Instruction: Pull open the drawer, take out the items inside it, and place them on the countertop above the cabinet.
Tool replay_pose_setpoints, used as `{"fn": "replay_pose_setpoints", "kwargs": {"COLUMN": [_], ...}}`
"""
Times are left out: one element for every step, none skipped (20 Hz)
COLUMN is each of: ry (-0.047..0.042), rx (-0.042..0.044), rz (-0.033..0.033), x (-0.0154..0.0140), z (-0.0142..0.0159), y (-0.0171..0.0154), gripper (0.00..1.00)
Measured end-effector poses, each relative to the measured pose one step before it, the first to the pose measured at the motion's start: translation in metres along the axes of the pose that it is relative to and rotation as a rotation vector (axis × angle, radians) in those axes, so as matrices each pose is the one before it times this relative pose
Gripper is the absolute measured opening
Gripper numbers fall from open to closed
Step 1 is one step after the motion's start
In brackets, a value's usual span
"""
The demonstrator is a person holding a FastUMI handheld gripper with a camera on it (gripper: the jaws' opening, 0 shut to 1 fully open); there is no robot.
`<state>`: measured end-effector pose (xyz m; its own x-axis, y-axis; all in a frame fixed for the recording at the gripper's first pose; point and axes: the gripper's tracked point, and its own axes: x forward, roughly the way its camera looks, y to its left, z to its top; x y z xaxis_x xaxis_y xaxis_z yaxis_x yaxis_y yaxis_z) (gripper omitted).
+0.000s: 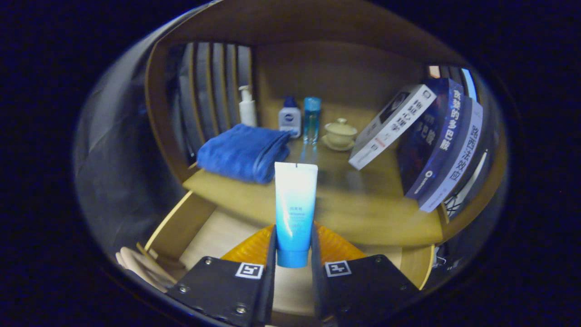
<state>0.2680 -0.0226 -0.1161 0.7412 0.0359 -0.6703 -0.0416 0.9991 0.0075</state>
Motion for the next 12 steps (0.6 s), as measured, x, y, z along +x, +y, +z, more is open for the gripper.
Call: {"fn": "replay_pose_setpoints", "kwargs": {"ry": [-0.00815, 0.00157, 0.00997, 0.00861, 0.00117, -0.00587, -0.01316, -0.03389, -0.02725, -0.02477, -0.01587, -0.01392], "rx": [0.00077, 0.0144, 0.02245, 0.02787, 0.026, 0.02017, 0.01688, 0.01528, 0.01258, 0.01299, 0.01157, 0.0072], "rz": [-0.02178, -0.00901, -0.00247, -0.00354, -0.00372, -0.00507, 0.00223, -0.00907, -0.00853, -0.00457, 0.00492, 0.01247], "x": [0.01025, 0.00894, 0.00938, 0.00734, 0.00519, 0.0023, 0.00579, 0.00353, -0.00108, -0.00317, -0.00699, -0.0087], "z": [0.00469, 0.00178, -0.00067, 0.00056, 0.00042, 0.00247, 0.00288, 0.00666, 0.00598, 0.00555, 0.00372, 0.00265], "y": [-0.00345, -0.00001, 0.00158, 0.00107, 0.00104, -0.00045, 0.00074, -0.0012, -0.00095, -0.00158, 0.00055, 0.00102], "gripper": [0.35, 0.35, 0.35, 0.35, 0.35, 0.36, 0.38, 0.41, 0.44, 0.47, 0.51, 0.55]}}
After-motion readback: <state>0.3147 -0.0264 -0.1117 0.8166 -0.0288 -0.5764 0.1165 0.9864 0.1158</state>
